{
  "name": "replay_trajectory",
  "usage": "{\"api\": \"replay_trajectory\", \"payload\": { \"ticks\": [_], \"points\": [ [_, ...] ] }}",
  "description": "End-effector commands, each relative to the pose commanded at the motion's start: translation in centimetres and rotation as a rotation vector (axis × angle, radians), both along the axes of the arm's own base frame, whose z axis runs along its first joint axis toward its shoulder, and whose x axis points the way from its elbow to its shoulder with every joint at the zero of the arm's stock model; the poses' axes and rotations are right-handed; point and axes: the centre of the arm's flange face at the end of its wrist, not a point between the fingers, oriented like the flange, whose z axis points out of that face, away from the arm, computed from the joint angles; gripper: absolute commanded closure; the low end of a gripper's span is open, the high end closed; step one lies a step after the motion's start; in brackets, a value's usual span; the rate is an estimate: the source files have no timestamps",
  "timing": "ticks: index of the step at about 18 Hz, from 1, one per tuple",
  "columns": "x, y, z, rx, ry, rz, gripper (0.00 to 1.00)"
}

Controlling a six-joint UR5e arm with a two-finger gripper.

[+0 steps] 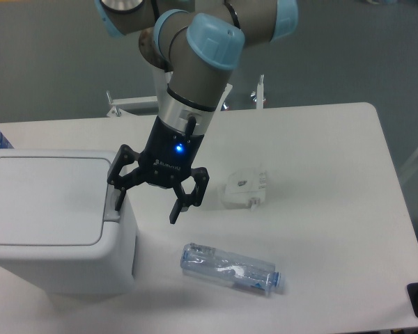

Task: Open the trash can
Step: 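Press down on the lid tab with the gripper to pop the lid open, then lift the gripper away from the opened trash can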

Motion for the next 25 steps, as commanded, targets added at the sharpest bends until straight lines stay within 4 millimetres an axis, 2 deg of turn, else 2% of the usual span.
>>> {"api": "replay_trajectory", "payload": {
  "ticks": [6, 13, 14, 18, 21, 23, 25],
  "points": [
    [0.0, 0.1, -0.2, -0.003, -0.002, 0.0, 0.0],
    [-0.4, -0.1, 0.9, 0.013, 0.011, 0.005, 0.0],
    [-0.8, -0.3, 1.2, 0.018, 0.018, 0.012, 0.0],
    [-5.1, -2.6, 2.3, 0.037, 0.078, 0.047, 0.0],
    [-7.9, -4.5, 2.2, 0.039, 0.152, 0.019, 0.0],
    [-8.8, -5.2, 1.6, 0.022, 0.194, 0.004, 0.0],
    [-11.2, -6.8, 1.3, -0.027, 0.26, 0.025, 0.0]
  ]
}}
